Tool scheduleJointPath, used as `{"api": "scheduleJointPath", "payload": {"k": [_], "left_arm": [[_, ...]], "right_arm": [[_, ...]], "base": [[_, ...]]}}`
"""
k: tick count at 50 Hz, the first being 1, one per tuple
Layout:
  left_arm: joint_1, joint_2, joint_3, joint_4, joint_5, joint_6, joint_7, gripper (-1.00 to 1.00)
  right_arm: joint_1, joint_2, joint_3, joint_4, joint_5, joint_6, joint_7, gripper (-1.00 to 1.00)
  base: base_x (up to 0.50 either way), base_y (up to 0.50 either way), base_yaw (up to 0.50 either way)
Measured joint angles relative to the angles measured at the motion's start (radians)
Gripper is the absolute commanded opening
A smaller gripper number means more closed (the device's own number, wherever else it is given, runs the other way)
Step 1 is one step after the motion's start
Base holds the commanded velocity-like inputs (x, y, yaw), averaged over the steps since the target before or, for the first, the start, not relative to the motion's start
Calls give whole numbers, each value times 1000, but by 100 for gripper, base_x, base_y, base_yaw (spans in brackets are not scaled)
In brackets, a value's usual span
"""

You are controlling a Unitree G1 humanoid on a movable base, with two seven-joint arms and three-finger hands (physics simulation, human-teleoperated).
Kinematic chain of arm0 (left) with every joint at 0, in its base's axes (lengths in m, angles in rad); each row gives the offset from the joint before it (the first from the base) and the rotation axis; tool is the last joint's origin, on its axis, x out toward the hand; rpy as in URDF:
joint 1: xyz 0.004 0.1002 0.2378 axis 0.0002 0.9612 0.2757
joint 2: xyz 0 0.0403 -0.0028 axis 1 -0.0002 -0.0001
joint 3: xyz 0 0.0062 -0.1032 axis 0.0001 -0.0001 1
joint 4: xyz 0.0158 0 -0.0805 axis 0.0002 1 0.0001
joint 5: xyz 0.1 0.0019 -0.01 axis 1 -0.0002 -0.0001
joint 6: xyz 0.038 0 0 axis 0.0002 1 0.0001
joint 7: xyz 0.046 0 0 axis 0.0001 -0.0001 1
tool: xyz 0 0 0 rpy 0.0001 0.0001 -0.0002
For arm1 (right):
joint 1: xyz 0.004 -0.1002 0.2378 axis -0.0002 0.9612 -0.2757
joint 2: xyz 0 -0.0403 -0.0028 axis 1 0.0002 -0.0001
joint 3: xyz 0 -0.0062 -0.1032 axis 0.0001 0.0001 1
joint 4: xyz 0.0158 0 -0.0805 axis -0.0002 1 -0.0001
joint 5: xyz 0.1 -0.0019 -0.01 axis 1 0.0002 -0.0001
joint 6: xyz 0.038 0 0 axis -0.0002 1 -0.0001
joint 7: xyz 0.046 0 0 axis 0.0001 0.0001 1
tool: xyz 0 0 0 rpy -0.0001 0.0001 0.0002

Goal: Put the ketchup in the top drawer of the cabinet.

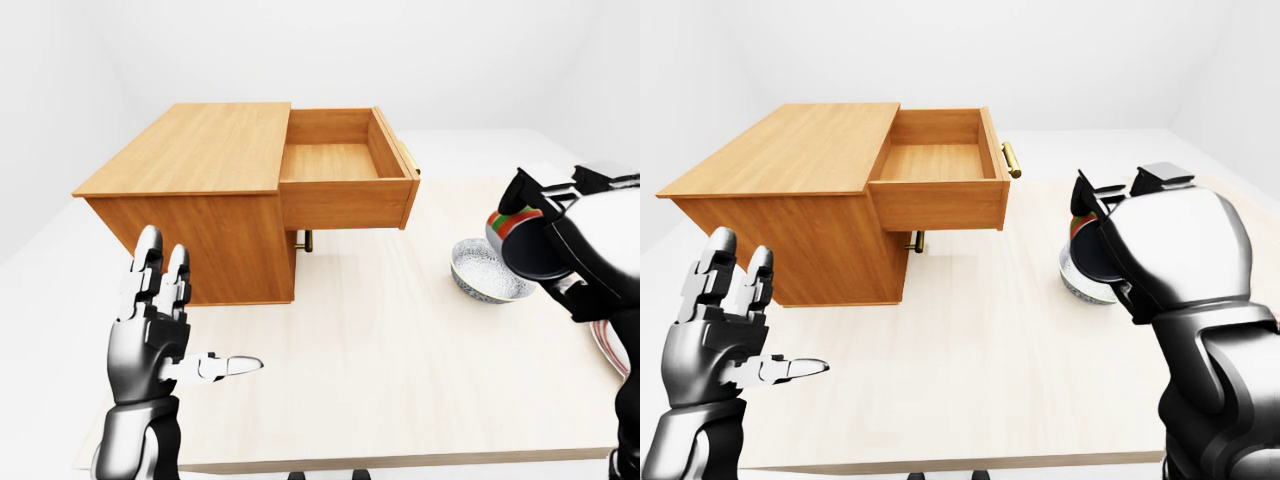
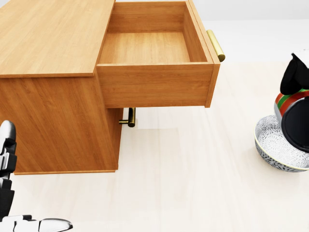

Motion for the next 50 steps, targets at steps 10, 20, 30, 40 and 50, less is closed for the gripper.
{"api": "scheduleJointPath", "payload": {"k": [10,20,30,40,50], "left_arm": [[-3,0,6,10,-5,0,-4,100],[-6,2,9,17,-8,0,-5,100],[-7,2,10,20,-9,0,-6,100],[-12,4,22,11,-19,0,-6,100],[-15,3,38,-5,-31,0,-6,100]], "right_arm": [[-123,36,183,-66,-106,0,0,-100],[-166,112,264,-102,-189,0,0,-100],[-181,140,293,-114,-219,0,0,-100],[-300,68,342,-29,-204,0,0,-100],[-607,26,374,244,-161,0,0,-100]], "base": [[0,0,0],[0,0,0],[0,0,0],[0,0,0],[0,0,0]]}}
